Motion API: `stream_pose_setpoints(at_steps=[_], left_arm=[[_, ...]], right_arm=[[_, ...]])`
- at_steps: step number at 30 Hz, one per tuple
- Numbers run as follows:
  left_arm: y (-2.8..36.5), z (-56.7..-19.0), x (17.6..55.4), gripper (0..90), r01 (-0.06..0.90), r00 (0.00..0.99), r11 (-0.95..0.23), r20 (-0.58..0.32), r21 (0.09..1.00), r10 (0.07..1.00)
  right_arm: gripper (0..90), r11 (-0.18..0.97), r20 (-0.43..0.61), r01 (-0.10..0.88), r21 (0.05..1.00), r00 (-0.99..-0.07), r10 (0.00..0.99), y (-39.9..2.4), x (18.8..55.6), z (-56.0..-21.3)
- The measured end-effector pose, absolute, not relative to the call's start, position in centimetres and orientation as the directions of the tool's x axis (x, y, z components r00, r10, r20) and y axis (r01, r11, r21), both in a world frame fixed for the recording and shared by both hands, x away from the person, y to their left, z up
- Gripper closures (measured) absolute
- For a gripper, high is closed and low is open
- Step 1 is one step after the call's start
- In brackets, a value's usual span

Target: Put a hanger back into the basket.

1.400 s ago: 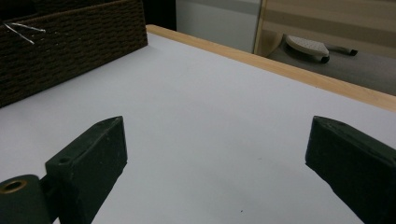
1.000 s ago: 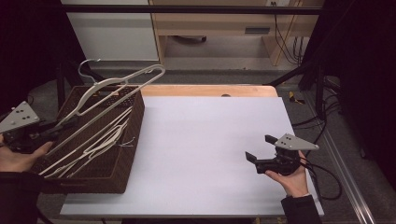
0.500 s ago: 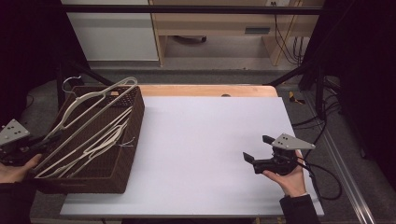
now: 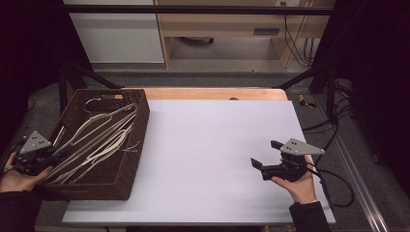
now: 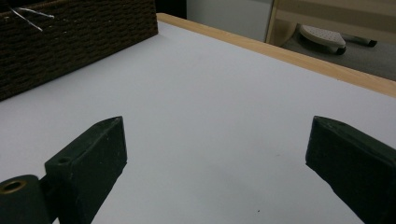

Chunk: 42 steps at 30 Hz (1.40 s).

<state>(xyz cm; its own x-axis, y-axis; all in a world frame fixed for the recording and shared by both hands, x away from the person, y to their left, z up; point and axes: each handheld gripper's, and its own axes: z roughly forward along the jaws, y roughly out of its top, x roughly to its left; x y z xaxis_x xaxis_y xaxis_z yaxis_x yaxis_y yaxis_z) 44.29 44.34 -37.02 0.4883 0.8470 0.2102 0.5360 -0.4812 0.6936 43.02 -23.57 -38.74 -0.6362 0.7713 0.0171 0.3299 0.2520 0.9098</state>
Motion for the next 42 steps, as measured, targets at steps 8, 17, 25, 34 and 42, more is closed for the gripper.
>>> stream_pose_setpoints(at_steps=[8,17,25,34,42], left_arm=[[42.6,-36.0,43.6,52.4,0.539,0.516,-0.517,0.224,0.665,0.827],[42.0,-33.3,42.1,41.4,0.442,0.451,-0.384,0.169,0.811,0.877],[37.9,-32.3,40.4,23.4,0.301,0.484,-0.232,0.061,0.925,0.873],[31.3,-34.6,39.1,10.3,0.262,0.554,-0.220,0.040,0.940,0.831],[28.9,-37.0,38.9,5.9,0.277,0.568,-0.212,0.018,0.937,0.823]], right_arm=[[5.5,0.247,0.020,0.329,0.911,-0.635,0.772,-23.5,43.0,-38.7],[5.5,0.237,0.022,0.320,0.917,-0.636,0.772,-23.7,42.9,-38.5],[4.6,0.194,0.027,0.283,0.939,-0.627,0.779,-23.9,42.8,-38.3],[3.8,0.164,0.035,0.263,0.951,-0.617,0.786,-24.1,42.5,-38.3],[3.8,0.149,0.045,0.267,0.952,-0.606,0.794,-24.7,42.4,-38.8]])
